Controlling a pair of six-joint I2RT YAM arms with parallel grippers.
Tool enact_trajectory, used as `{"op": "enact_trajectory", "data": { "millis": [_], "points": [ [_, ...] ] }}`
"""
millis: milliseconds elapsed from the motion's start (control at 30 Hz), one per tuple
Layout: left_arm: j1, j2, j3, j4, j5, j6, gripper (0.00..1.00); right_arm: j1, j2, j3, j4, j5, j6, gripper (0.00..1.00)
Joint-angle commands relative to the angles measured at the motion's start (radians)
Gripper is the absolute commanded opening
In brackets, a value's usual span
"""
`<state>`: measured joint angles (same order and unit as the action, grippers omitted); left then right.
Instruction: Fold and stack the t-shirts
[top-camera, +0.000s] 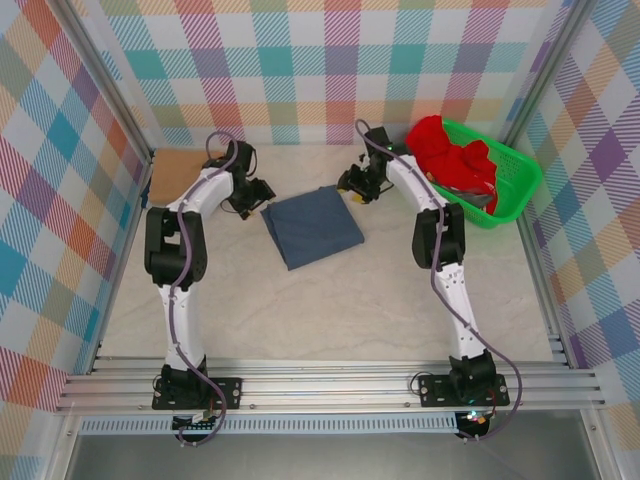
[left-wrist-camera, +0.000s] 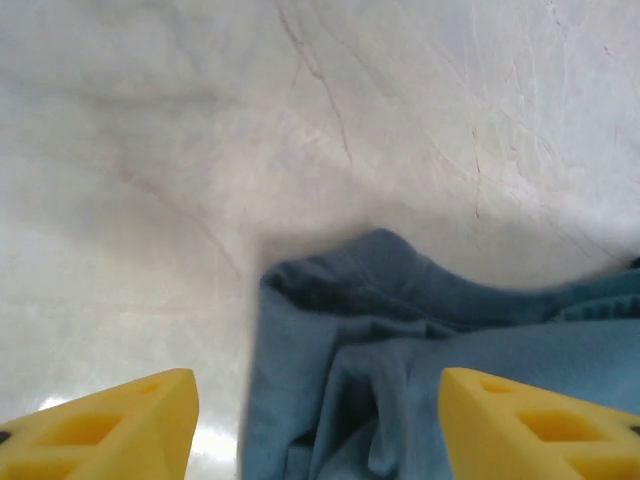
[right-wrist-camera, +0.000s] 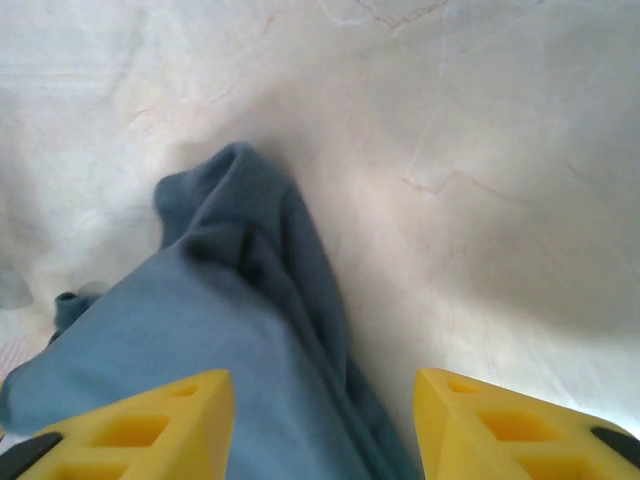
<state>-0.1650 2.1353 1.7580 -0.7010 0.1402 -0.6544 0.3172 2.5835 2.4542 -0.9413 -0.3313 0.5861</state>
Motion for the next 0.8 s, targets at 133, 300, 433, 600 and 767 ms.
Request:
{"op": "enact_trajectory", "data": {
  "millis": [133,300,433,600,767],
  "points": [
    [-0.046,-0.127,-0.224,0.121,0.146,0.042,0.71,-0.013,-0.296,-0.293,0.069,0.043,-0.043,0.51],
    [-0.064,-0.079,-0.254,0.209,0.195,0.020,0.72,-0.009,-0.424,-0.499,0.152,0.010,-0.010,0.51],
    [-0.073,0.000,-0.207,0.193,0.197,0.040,0.63,-0.008,-0.491,-0.600,0.188,-0.012,0.007,0.51],
    [-0.078,0.064,-0.159,0.183,0.186,0.061,0.41,-0.004,-0.539,-0.653,0.203,-0.019,0.010,0.50],
    [-0.081,0.064,-0.154,0.238,0.173,0.057,0.14,-0.003,-0.575,-0.701,0.214,-0.026,0.015,0.49]
  ]
}}
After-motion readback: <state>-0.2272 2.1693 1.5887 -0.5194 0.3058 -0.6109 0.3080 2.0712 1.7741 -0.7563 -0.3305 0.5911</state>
